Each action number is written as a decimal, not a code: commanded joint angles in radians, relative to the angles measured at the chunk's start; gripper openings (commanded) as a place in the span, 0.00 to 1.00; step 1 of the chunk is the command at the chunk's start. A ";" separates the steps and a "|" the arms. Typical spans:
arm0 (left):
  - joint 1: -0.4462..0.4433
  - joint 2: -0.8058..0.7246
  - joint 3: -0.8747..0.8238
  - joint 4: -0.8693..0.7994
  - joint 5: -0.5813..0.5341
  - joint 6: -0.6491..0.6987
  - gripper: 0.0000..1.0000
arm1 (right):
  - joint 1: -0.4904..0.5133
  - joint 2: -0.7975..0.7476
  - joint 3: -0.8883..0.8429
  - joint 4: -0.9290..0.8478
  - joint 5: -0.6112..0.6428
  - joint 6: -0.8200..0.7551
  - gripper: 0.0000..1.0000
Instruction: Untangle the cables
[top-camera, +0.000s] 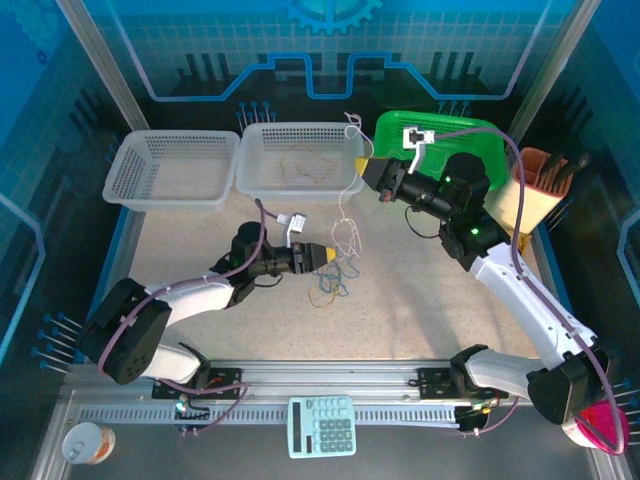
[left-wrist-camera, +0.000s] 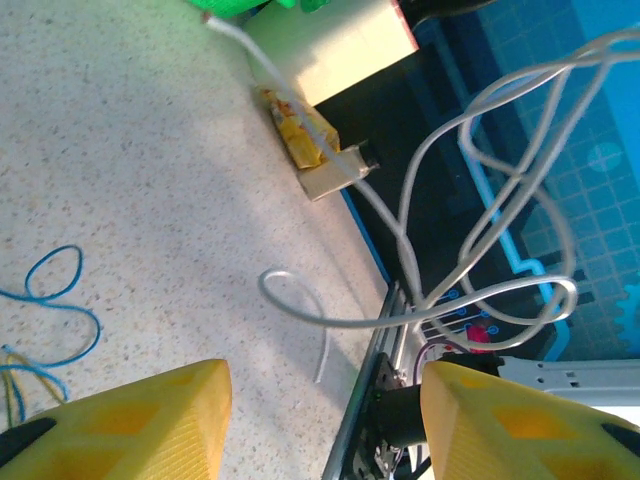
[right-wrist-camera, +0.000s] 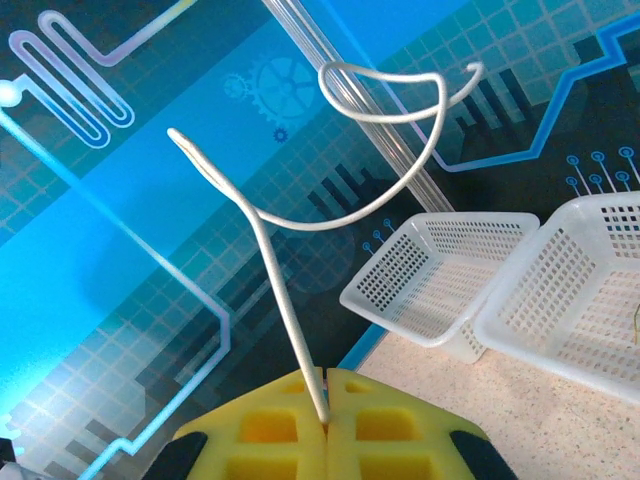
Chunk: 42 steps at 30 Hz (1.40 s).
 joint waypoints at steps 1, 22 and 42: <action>-0.005 -0.024 -0.013 0.053 -0.005 -0.009 0.54 | -0.013 -0.015 -0.009 0.041 -0.007 0.010 0.00; -0.006 0.108 0.014 0.265 0.012 -0.098 0.00 | -0.061 -0.022 -0.011 0.033 0.015 0.018 0.00; 0.017 0.014 -0.289 0.135 -0.202 -0.111 0.00 | -0.473 -0.104 0.073 -0.013 0.043 0.079 0.00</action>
